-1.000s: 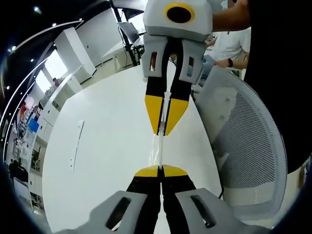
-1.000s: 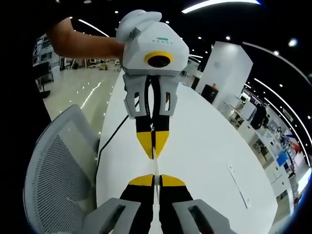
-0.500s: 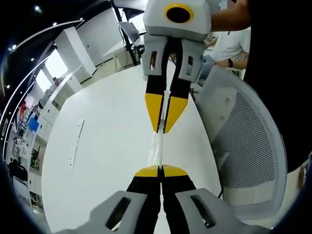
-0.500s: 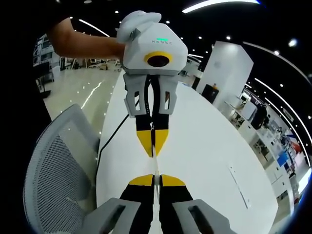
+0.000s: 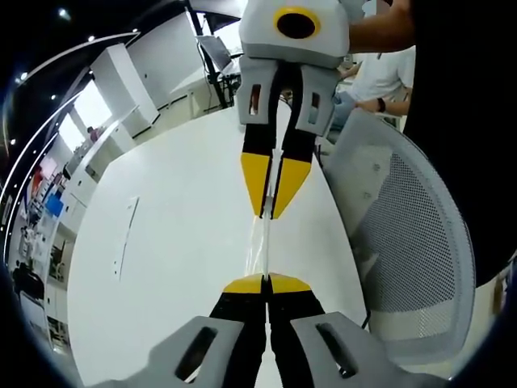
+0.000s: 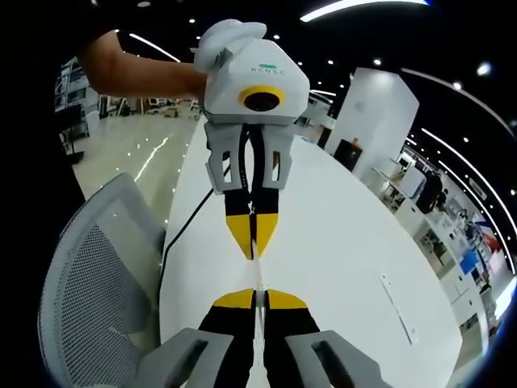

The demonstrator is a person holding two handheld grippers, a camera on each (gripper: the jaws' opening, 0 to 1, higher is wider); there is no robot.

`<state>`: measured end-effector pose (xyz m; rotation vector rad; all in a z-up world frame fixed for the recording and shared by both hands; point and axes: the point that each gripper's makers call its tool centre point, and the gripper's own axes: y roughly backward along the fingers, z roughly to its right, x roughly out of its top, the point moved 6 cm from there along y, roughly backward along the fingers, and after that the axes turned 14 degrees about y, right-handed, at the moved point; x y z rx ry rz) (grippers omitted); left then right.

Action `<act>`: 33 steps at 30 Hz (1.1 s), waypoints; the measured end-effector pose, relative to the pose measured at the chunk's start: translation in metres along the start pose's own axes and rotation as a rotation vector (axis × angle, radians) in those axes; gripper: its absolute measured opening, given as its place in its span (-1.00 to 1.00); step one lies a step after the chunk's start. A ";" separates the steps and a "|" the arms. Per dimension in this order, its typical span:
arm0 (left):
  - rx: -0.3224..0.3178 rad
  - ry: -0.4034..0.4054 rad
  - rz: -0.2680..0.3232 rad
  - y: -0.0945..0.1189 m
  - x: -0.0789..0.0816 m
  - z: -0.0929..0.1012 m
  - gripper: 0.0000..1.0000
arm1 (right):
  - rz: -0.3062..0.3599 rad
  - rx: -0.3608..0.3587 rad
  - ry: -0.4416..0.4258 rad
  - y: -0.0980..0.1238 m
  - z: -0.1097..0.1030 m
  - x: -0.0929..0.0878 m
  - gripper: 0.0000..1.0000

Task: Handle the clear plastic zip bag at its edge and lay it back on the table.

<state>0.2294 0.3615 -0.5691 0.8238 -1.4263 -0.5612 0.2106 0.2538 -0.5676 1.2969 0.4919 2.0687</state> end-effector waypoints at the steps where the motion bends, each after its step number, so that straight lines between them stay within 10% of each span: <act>1: -0.001 0.000 -0.001 0.000 0.000 0.000 -1.00 | 0.000 0.000 0.000 0.000 0.000 0.000 -1.00; 33: 0.009 0.022 0.008 0.000 -0.007 0.002 -1.00 | 0.007 -0.012 -0.026 0.003 -0.003 -0.006 -1.00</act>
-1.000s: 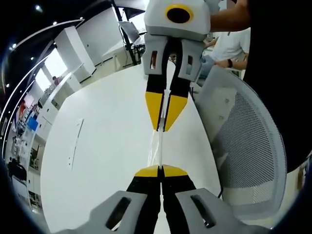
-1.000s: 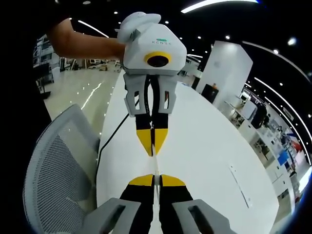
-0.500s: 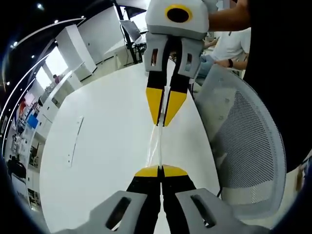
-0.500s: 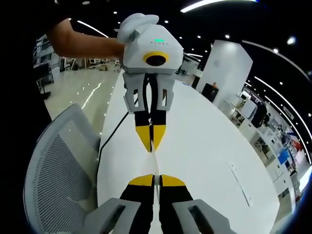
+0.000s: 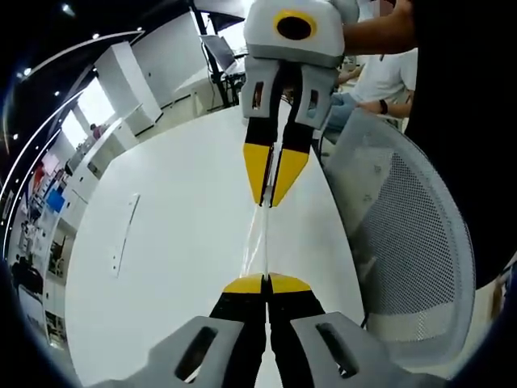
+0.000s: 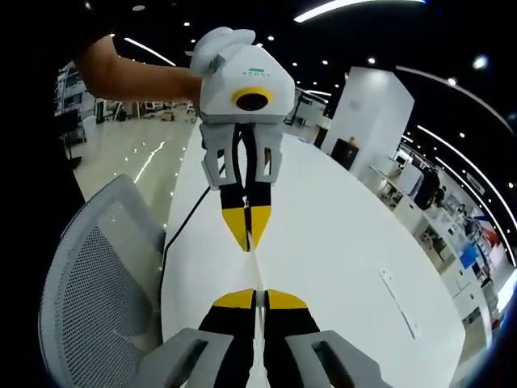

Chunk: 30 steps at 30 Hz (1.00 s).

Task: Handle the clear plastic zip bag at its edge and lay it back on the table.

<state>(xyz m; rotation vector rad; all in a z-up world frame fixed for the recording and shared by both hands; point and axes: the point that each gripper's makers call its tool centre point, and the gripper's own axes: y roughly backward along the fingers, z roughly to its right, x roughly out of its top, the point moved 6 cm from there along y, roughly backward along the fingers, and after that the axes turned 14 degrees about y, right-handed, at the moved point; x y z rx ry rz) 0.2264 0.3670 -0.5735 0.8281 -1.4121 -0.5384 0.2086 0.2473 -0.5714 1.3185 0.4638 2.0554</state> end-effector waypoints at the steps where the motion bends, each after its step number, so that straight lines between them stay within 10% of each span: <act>1: -0.001 0.001 -0.001 0.000 -0.001 0.000 -1.00 | -0.001 0.001 0.000 0.000 0.000 0.000 -1.00; 30: -0.002 0.012 0.001 0.001 -0.004 -0.001 -1.00 | -0.001 -0.001 -0.011 0.001 -0.001 -0.004 -1.00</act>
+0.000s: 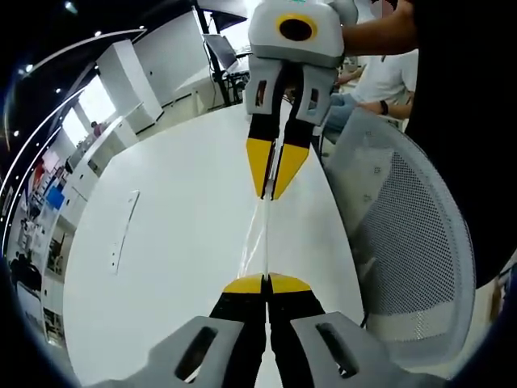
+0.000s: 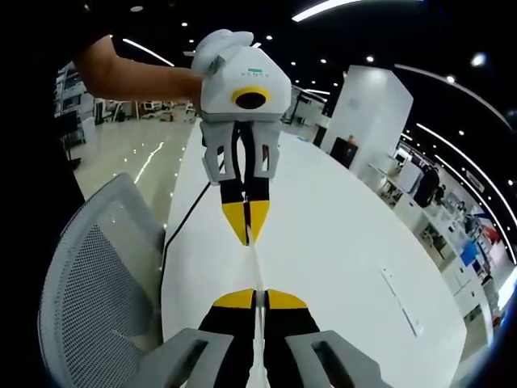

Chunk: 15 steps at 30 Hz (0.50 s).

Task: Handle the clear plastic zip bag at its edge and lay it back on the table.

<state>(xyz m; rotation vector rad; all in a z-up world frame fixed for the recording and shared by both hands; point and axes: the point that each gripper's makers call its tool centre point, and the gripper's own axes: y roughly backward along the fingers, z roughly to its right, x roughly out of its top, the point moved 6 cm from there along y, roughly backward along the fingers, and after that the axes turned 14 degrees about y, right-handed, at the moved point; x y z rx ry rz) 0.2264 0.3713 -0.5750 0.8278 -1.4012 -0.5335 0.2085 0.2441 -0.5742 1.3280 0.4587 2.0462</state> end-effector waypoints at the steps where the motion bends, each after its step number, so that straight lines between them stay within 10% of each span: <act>1: 0.001 -0.001 0.000 0.000 0.000 0.000 -1.00 | 0.001 0.000 0.000 0.000 0.000 0.000 -1.00; 15: 0.000 0.012 0.005 0.002 -0.003 -0.002 -1.00 | 0.004 0.003 0.000 -0.001 0.000 0.001 -1.00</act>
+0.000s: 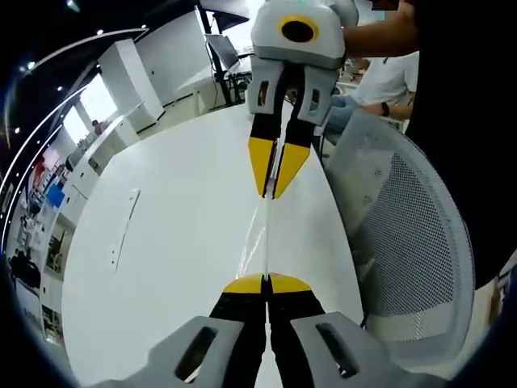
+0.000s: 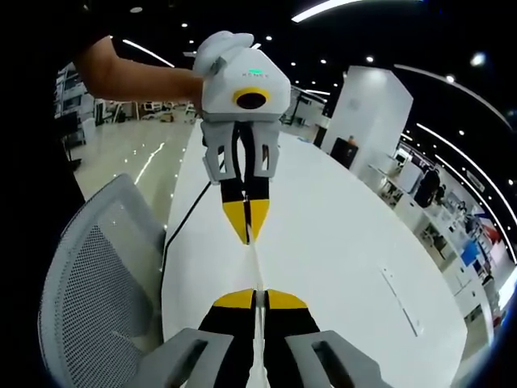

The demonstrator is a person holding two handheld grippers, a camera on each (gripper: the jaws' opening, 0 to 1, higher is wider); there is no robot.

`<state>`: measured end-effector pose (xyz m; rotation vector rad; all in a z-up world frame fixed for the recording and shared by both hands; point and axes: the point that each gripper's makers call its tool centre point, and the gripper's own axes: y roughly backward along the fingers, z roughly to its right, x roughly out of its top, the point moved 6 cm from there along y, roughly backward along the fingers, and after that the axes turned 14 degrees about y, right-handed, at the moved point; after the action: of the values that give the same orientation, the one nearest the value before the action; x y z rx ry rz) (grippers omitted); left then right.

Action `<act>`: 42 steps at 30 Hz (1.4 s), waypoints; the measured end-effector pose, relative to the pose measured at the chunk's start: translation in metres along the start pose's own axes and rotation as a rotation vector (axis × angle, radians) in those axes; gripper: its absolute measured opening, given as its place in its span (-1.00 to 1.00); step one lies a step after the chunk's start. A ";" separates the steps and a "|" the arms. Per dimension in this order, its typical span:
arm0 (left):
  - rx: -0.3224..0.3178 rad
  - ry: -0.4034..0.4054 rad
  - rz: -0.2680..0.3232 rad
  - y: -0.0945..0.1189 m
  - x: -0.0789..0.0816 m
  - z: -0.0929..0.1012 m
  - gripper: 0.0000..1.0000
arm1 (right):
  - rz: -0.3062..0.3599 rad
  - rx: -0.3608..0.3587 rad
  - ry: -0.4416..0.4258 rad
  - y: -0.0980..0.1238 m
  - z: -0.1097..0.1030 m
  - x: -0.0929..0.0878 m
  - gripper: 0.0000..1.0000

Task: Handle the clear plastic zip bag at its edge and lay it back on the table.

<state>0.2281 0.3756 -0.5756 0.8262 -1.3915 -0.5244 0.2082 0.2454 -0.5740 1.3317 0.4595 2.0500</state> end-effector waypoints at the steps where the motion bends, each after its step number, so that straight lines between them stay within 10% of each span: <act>1: 0.000 0.001 0.000 0.000 0.000 0.000 -1.00 | 0.000 0.001 -0.001 0.000 0.000 0.000 -1.00; 42: 0.001 0.012 0.001 0.001 -0.004 0.000 -1.00 | -0.003 0.002 -0.006 -0.001 -0.001 -0.002 -1.00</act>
<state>0.2270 0.3788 -0.5771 0.8278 -1.3812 -0.5177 0.2083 0.2445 -0.5760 1.3373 0.4608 2.0427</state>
